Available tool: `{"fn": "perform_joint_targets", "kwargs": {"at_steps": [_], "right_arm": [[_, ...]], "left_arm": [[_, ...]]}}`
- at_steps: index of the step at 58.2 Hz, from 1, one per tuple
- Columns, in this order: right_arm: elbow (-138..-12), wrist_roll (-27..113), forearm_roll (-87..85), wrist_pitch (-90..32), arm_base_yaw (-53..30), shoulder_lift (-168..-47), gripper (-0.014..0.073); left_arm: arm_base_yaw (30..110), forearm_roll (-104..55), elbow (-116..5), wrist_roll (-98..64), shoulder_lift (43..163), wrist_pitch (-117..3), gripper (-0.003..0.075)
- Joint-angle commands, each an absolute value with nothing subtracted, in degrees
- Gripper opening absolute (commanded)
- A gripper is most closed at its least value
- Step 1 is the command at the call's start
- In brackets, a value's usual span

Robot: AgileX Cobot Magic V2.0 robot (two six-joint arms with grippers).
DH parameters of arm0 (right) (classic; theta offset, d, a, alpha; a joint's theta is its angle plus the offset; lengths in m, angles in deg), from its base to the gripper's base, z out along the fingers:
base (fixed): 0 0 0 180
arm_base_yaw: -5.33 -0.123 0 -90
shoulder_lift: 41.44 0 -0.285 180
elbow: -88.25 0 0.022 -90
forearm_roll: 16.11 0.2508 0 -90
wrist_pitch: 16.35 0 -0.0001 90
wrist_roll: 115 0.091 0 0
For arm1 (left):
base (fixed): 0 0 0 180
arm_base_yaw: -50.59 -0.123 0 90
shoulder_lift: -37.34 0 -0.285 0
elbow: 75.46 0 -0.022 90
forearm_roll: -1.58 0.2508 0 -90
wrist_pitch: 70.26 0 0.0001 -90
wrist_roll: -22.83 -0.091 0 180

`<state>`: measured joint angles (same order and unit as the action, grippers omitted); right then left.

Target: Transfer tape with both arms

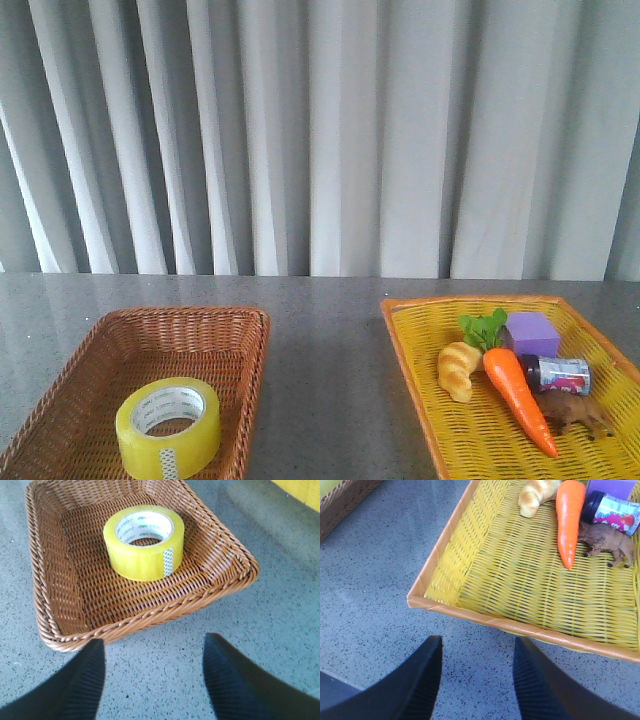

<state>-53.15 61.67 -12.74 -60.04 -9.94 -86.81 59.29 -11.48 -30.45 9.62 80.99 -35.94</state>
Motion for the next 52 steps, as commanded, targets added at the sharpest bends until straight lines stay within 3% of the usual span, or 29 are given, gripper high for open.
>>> {"fn": "perform_joint_targets", "kwargs": {"at_steps": [1, 16, 21, 52], "right_arm": [[-54.71, 61.29, -12.8, -56.56, -9.62, -86.75, 0.0271], [-54.71, 61.29, -12.8, -56.56, -9.62, -86.75, 0.0055], [-54.71, 61.29, -12.8, -56.56, -9.62, -86.75, -0.0015], [-54.71, 61.29, -12.75, -56.62, -9.62, -86.75, -0.0007]], "left_arm": [[59.22, -12.88, -31.09, 10.25, 80.72, -41.95, 0.0273], [59.22, -12.68, -30.96, 10.2, 80.72, -43.17, -0.0006], [59.22, -12.2, -30.96, 10.2, 80.72, -43.67, -0.0007], [59.29, -12.2, -30.96, 10.2, 80.72, -43.52, -0.0007]]}}
